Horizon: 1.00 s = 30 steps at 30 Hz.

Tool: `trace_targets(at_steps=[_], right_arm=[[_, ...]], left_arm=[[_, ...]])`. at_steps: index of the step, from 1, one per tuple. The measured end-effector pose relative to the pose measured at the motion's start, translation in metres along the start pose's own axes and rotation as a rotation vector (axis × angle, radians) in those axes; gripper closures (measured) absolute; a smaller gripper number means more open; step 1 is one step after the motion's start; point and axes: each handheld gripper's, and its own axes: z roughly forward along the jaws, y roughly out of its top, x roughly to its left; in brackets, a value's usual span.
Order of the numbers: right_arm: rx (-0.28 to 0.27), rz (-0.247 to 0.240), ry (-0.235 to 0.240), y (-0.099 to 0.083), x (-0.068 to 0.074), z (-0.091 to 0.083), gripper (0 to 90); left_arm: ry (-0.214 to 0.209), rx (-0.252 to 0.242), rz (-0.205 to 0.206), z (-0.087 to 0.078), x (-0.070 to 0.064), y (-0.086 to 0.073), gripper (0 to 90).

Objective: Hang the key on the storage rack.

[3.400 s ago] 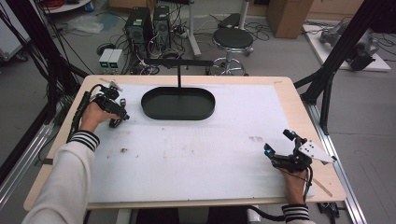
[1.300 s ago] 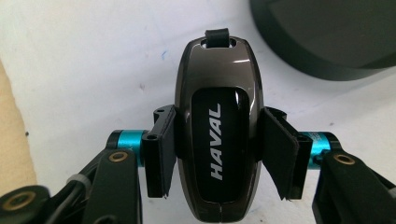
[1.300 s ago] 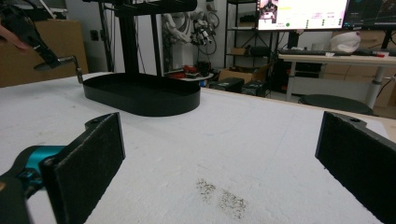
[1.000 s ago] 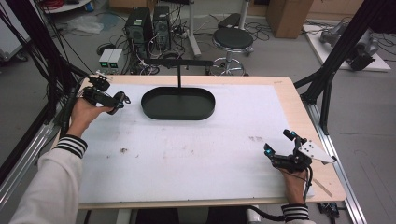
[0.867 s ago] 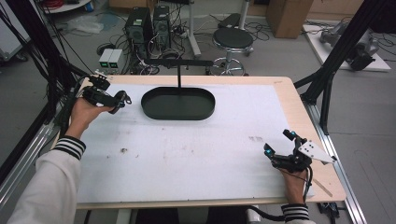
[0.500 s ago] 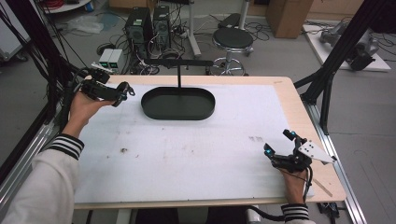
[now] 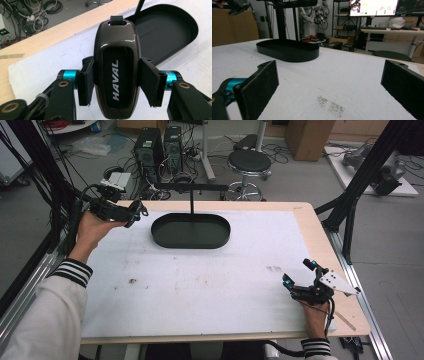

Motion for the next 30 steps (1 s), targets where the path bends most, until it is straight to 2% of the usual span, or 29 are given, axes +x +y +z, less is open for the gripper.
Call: trace_targets(at_steps=[17,25,30], right_arm=[[0.003,-0.008,-0.003,0.0,0.0,0.0,0.3],[0.003,-0.004,-0.002,0.0,0.0,0.0,0.3],[0.004,-0.008,-0.004,0.0,0.0,0.0,0.3]], left_arm=[[-0.023,-0.052,0.019,-0.005,-0.015,0.035,48.6],[-0.028,-0.065,0.031,-0.003,-0.022,0.053,48.6],[-0.02,-0.057,0.028,0.003,-0.023,0.062,48.6]])
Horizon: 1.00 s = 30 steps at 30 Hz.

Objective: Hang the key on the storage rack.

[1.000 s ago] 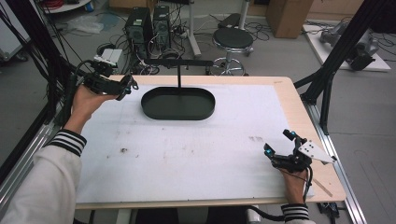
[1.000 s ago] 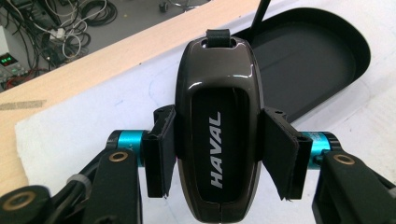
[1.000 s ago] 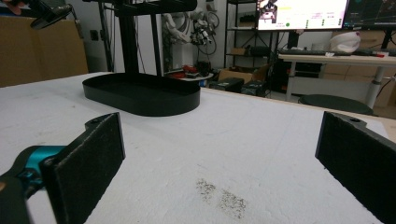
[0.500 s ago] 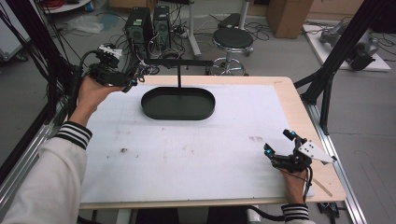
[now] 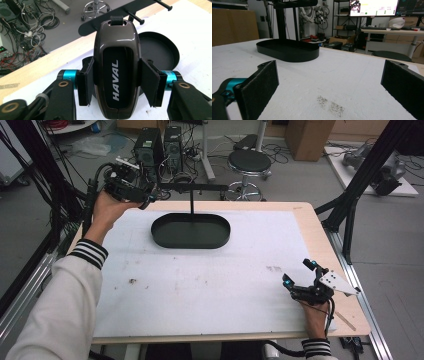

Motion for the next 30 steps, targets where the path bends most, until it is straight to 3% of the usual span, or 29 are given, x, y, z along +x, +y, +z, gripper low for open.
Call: trace_targets(at_steps=[20,30], right_arm=[[-0.004,0.004,0.004,0.0,0.0,0.0,0.3],[-0.004,0.005,0.004,0.0,0.0,0.0,0.3]], left_arm=[[0.037,0.007,-0.007,0.014,0.004,0.006,48.6],[0.044,-0.024,-0.013,0.014,0.003,0.008,48.6]])
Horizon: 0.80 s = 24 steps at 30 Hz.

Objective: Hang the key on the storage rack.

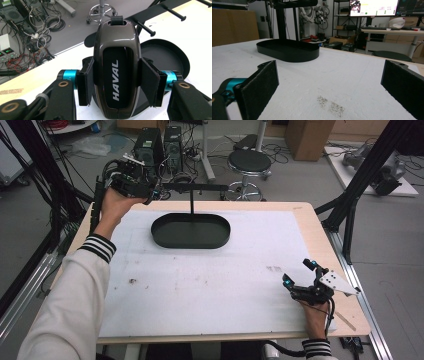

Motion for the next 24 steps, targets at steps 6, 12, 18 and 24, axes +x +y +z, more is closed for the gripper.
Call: trace_targets(at_steps=[6,12,18,24], right_arm=[[-0.001,-0.002,0.0,0.0,0.0,0.0,0.3],[-0.001,-0.002,-0.001,0.0,0.0,0.0,0.3],[-0.001,-0.003,-0.001,0.0,0.0,0.0,0.3],[-0.003,-0.002,-0.001,0.0,0.0,0.0,0.3]], left_arm=[[0.017,-0.001,0.003,0.0,0.003,-0.001,48.6],[0.022,0.017,0.007,0.005,0.005,-0.003,48.5],[0.029,0.024,0.003,0.008,0.007,-0.011,48.5],[0.019,0.032,-0.01,0.008,0.014,-0.025,48.6]])
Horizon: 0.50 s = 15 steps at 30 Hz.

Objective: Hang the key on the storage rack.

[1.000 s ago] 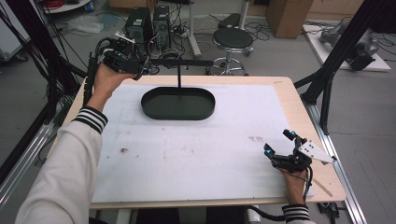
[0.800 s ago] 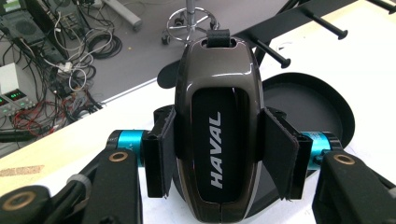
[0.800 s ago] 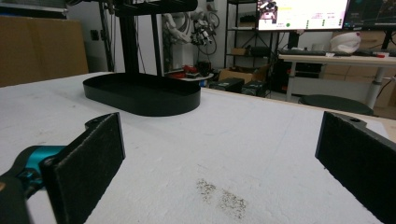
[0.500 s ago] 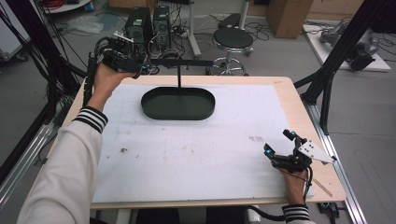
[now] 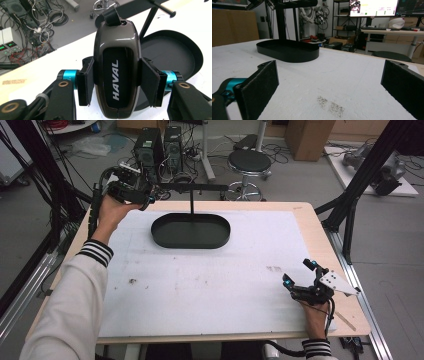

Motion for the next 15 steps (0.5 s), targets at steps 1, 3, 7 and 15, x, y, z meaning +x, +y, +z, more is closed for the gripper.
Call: trace_targets(at_steps=[1,3,7,15], right_arm=[[-0.002,-0.004,-0.002,0.0,0.0,0.0,0.3],[0.001,0.0,-0.001,0.0,0.0,0.0,0.3],[0.001,-0.002,-0.002,0.0,0.0,0.0,0.3],[0.001,-0.001,-0.002,0.0,0.0,0.0,0.3]], left_arm=[[-0.001,0.001,-0.004,0.0,0.001,-0.002,48.5],[0.0,0.007,-0.006,0.001,0.003,-0.007,48.6],[-0.006,0.014,-0.01,0.005,0.005,-0.015,48.5],[-0.005,0.035,-0.015,0.017,0.005,-0.027,48.5]])
